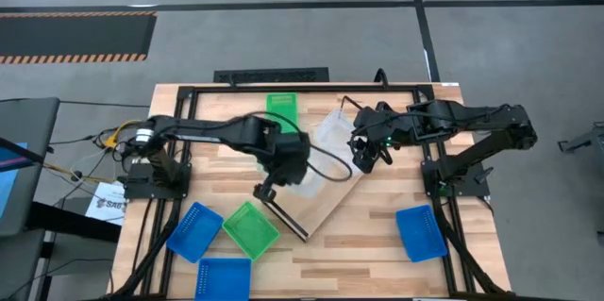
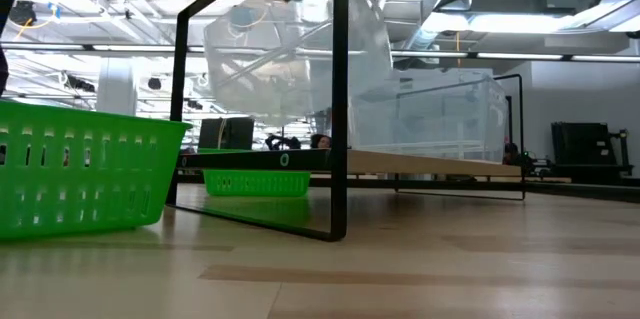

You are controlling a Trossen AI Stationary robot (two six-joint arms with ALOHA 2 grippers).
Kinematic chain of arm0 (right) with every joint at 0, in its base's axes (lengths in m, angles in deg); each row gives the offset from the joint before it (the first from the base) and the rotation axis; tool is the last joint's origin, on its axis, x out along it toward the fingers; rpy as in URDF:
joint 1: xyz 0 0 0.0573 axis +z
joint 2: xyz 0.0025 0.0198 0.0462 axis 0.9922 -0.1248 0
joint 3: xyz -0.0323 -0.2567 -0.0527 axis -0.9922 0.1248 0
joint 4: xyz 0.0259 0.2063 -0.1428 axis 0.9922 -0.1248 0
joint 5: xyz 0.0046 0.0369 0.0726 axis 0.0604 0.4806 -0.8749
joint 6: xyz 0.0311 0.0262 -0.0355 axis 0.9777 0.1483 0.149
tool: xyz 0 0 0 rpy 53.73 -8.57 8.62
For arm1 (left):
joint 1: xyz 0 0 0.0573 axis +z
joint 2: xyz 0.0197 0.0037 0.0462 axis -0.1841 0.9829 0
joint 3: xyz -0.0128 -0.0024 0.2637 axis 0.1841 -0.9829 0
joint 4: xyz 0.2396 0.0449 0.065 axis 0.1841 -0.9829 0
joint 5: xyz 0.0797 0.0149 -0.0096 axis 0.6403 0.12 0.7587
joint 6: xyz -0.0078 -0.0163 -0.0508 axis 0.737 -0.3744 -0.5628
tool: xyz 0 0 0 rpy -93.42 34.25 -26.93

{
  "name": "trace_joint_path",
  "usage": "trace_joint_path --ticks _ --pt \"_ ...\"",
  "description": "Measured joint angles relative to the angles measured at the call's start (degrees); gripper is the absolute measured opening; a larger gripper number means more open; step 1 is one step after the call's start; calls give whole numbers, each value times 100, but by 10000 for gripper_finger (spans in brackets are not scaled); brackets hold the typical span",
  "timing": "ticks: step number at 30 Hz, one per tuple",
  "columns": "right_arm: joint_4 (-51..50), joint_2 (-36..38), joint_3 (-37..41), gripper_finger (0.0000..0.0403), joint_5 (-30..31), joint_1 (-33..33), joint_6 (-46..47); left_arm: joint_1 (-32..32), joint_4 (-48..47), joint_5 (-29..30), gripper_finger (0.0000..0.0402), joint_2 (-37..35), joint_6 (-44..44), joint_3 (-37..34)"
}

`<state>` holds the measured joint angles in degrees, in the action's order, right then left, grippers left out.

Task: Stack baskets on shelf by color
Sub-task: Stack the transparent bin on the other transparent bins on the shelf

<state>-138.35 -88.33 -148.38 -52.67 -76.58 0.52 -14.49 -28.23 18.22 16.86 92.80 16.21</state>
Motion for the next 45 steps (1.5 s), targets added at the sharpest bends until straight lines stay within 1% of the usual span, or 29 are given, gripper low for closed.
trace_joint_path --ticks 2,5,8,13,17,21,26,29,31,33,35,37,39,41,43,45 --pt "-80 0 0 171 0 5 1 -26 -181 -227 0 226 137 155" --pt "-144 0 0 173 0 13 1 -24 -215 -500 0 487 292 393" --pt "-177 0 0 173 -2 12 1 -9 -132 -529 0 582 521 559" --pt "-246 0 0 170 -2 12 3 -9 311 -456 9 584 804 567" --pt "-545 0 0 171 -23 12 45 -9 376 -525 42 584 920 567" --pt "-595 0 0 180 -130 12 48 1 376 -509 93 584 916 567" --pt "-585 0 0 192 -151 12 71 17 296 -322 150 567 804 601" --pt "-513 -45 -2 197 -162 12 333 54 -255 -238 165 502 760 1054" --pt "-333 -161 -2 200 -312 28 538 114 -813 -169 167 438 730 1544" --pt "38 -309 -2 203 -494 100 561 188 -1371 49 168 389 644 2069" --pt "541 -515 -4 203 -572 220 561 250 -1871 453 168 349 529 2580" --pt "907 -782 -4 202 -608 325 503 308 -2000 876 168 214 438 2930" --pt "1209 -1067 -3 200 -616 399 400 369 -1966 1181 168 -68 395 3052" --pt "1275 -1358 -2 197 -649 411 366 437 -1805 1618 168 -411 368 3003" --pt "1382 -1588 0 195 -806 405 384 513 -1707 2091 168 -640 93 2975" --pt "1452 -1815 -4 194 -932 388 515 577 -1672 2402 168 -824 -243 2963"
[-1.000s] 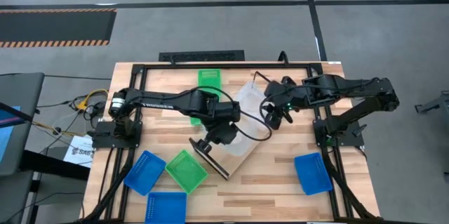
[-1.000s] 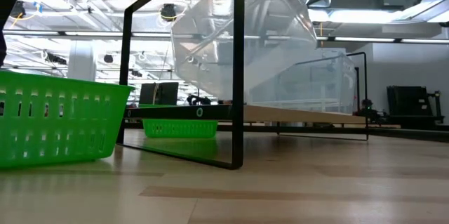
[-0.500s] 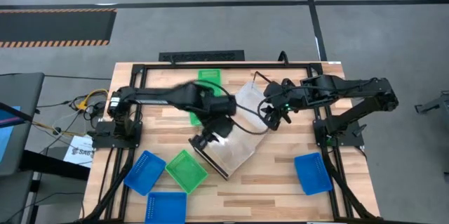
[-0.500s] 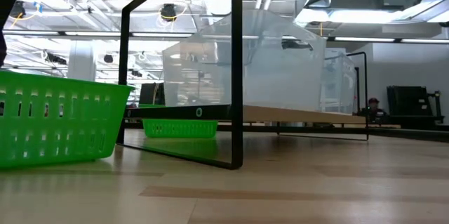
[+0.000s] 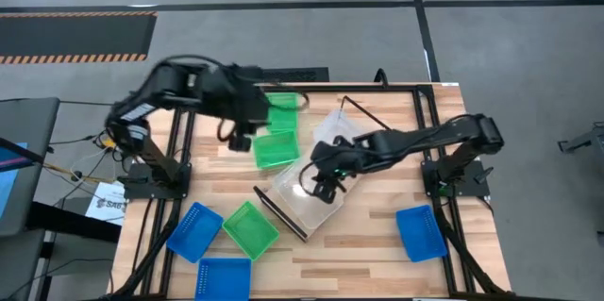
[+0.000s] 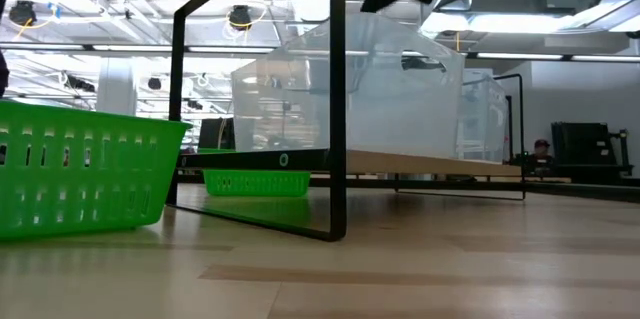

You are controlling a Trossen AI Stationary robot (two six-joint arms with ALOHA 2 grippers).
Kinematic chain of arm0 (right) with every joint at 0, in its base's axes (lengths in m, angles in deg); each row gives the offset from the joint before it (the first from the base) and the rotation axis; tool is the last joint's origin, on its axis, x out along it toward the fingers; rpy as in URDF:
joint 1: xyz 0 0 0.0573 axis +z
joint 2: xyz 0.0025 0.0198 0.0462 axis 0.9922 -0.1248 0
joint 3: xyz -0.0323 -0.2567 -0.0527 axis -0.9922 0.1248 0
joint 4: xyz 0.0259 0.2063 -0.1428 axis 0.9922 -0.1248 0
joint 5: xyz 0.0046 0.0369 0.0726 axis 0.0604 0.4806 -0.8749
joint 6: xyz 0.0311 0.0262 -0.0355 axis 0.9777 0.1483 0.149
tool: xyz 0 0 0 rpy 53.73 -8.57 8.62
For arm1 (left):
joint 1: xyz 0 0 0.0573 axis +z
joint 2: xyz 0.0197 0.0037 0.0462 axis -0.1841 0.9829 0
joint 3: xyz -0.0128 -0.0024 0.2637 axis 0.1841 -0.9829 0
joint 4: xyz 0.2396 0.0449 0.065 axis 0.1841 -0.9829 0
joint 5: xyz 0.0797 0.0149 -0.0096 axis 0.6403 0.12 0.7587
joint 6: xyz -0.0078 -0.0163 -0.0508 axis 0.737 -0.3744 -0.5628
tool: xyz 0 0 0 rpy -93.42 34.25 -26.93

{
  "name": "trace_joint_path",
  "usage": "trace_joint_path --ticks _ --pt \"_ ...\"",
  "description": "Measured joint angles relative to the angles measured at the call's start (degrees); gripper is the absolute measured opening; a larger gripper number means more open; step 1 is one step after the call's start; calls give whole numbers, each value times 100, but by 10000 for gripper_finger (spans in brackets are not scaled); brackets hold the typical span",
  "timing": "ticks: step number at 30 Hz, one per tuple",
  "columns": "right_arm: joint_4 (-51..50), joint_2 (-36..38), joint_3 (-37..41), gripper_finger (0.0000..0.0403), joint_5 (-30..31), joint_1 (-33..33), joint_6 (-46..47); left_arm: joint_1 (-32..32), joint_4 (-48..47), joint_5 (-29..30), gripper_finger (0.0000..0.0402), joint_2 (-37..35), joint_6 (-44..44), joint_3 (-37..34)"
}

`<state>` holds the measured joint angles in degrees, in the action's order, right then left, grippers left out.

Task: Stack baskets on shelf by color
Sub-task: Stack the transparent bin on the other transparent bins on the shelf

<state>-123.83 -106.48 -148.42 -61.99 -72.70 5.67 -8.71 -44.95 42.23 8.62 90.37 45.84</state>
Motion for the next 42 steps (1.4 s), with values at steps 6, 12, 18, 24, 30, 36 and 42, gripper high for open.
trace_joint_path --ticks 6,12,18,24,30,36,42 --pt "345 -513 4 193 -563 -13 400 61 137 325 168 -545 -509 4" --pt "1036 -728 -55 192 -742 48 613 65 271 486 168 -816 -541 -4" --pt "1116 -1020 -195 192 -1007 91 609 63 267 533 168 -848 -519 -4" --pt "1326 -1201 -168 189 -1334 103 642 95 243 543 168 -852 -373 -4" --pt "1375 -1205 -179 187 -1328 99 598 267 223 542 168 -852 -344 -4" --pt "1373 -1376 -170 180 -1325 182 541 442 216 524 168 -852 -379 -4" --pt "1607 -1586 -192 180 -1321 255 657 480 215 520 168 -852 -395 -4"
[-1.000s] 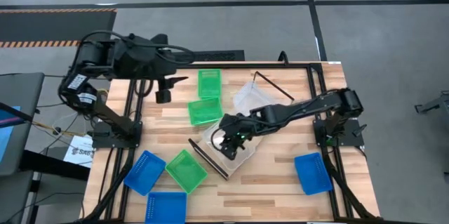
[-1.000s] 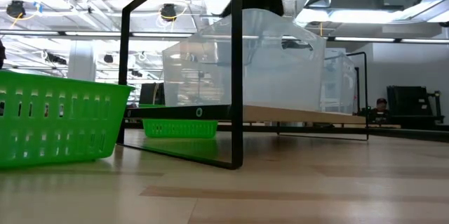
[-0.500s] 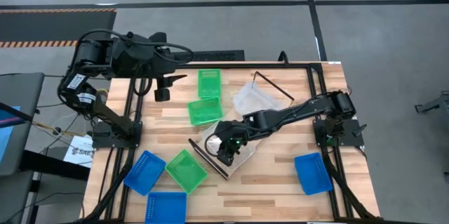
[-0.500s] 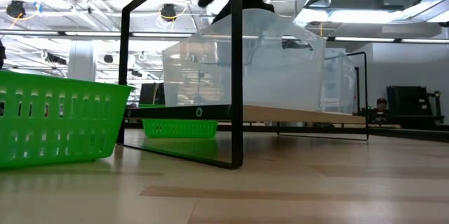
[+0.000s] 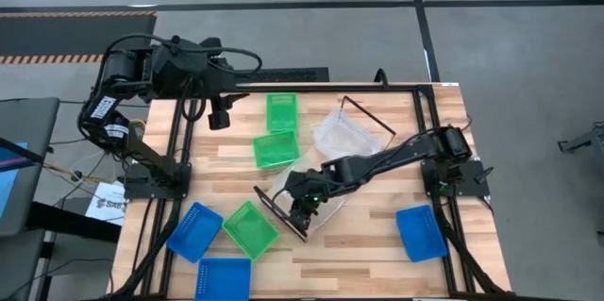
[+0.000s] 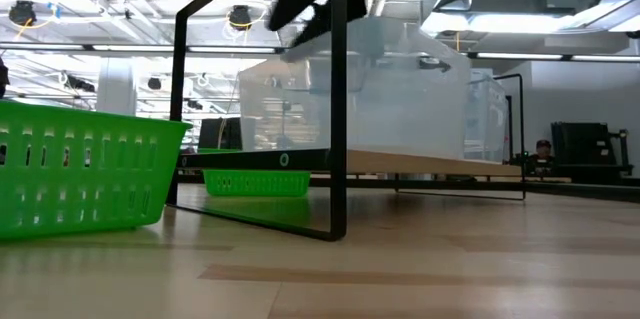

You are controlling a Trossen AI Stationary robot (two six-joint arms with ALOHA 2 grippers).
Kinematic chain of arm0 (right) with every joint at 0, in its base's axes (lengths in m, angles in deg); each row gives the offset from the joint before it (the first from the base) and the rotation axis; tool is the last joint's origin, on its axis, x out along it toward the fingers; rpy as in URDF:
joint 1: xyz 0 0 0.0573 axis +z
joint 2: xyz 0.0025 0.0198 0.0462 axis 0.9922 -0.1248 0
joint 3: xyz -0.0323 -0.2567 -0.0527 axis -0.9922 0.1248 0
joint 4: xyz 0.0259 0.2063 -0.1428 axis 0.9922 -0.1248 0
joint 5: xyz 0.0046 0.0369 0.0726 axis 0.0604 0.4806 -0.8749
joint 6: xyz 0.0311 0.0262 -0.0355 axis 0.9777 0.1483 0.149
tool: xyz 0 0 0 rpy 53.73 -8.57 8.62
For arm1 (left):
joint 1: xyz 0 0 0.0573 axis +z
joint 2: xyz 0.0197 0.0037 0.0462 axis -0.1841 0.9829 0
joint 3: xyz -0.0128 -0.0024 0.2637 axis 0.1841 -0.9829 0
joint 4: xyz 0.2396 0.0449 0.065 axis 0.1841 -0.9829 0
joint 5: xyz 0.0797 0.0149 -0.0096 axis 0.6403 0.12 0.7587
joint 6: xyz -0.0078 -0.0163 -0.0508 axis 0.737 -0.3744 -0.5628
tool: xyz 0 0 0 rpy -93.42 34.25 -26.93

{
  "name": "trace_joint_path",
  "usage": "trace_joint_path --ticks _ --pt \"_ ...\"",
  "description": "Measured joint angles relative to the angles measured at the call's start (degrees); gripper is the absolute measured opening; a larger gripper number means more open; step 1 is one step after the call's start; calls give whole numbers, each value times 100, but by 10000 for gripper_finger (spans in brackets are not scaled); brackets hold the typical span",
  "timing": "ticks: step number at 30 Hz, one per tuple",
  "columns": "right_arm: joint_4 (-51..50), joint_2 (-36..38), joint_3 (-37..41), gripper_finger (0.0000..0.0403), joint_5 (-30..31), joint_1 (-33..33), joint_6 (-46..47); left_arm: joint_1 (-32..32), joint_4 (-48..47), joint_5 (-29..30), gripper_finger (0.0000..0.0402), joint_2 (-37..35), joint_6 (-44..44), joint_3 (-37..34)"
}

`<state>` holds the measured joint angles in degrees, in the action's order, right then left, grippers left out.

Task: Stack baskets on shelf by color
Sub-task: Stack the transparent bin on the other transparent bins on the shelf

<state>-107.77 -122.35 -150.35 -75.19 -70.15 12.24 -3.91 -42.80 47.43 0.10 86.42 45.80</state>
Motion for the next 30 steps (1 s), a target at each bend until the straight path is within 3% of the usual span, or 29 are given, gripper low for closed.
trace_joint_path --ticks 20,25,30 --pt "-865 -21 20 153 321 -43 34 0 -36 -37 168 -2 0 0" --pt "-1207 -21 20 106 326 -43 39 0 -33 -35 168 -2 2 0" --pt "-1291 -19 7 20 336 -45 216 0 34 -33 168 -2 2 0"
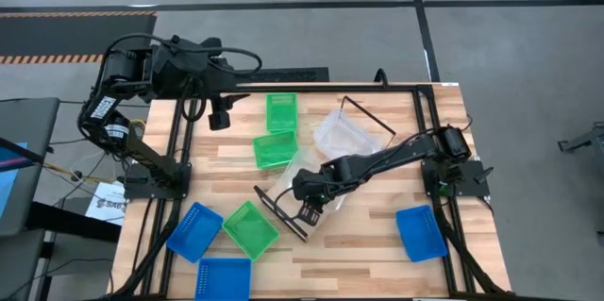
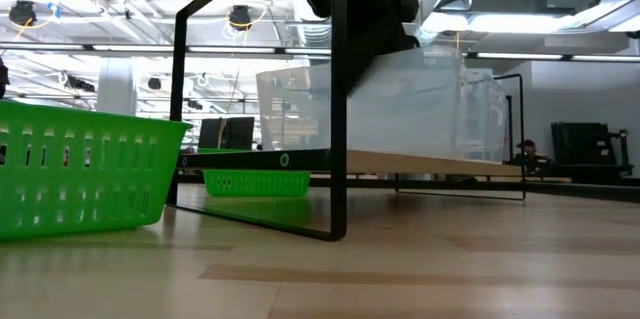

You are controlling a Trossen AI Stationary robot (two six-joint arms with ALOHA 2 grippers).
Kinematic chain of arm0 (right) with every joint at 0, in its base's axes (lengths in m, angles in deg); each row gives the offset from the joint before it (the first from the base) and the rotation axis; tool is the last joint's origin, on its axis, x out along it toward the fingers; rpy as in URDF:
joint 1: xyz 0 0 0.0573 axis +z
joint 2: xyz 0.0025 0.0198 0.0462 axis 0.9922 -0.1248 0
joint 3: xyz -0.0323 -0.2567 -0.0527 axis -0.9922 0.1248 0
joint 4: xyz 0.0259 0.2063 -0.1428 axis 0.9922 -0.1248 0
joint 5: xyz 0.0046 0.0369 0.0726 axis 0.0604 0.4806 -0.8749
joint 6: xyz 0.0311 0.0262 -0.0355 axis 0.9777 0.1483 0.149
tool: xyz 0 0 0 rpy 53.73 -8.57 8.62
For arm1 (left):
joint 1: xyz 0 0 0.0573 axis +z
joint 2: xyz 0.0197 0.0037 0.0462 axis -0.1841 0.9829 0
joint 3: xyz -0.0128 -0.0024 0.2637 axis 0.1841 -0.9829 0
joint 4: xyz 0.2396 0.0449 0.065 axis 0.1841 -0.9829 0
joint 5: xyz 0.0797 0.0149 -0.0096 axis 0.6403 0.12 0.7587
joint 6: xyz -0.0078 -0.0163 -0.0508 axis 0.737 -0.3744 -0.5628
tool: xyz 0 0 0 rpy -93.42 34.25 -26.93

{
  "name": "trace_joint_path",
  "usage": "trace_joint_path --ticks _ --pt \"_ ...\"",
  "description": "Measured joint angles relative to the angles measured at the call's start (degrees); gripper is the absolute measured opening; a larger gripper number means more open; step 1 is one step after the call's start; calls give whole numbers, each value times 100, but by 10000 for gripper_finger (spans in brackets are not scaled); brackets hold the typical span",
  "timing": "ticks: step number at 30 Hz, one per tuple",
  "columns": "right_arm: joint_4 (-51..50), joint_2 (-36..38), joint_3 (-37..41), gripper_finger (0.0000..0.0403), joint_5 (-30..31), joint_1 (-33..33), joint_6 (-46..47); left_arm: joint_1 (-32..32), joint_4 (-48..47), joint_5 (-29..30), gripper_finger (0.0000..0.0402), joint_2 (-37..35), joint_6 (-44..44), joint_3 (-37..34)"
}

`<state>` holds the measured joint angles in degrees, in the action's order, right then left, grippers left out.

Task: Stack baskets on shelf by color
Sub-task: Stack the transparent bin on the other transparent bins on the shelf

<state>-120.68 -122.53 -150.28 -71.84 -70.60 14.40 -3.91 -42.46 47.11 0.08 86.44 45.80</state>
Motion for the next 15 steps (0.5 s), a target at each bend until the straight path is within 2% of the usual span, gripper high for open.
trace_joint_path --ticks 6,9,13,15 --pt "-21 0 -470 6 -141 -2 361 0 103 0 168 0 2 0" --pt "-485 65 -915 6 -234 -74 429 0 175 2 168 0 7 0" --pt "-1092 207 -1653 4 -190 -243 115 0 232 2 168 0 42 0" --pt "-1067 304 -2014 3 -188 -343 13 0 276 4 168 0 45 0"
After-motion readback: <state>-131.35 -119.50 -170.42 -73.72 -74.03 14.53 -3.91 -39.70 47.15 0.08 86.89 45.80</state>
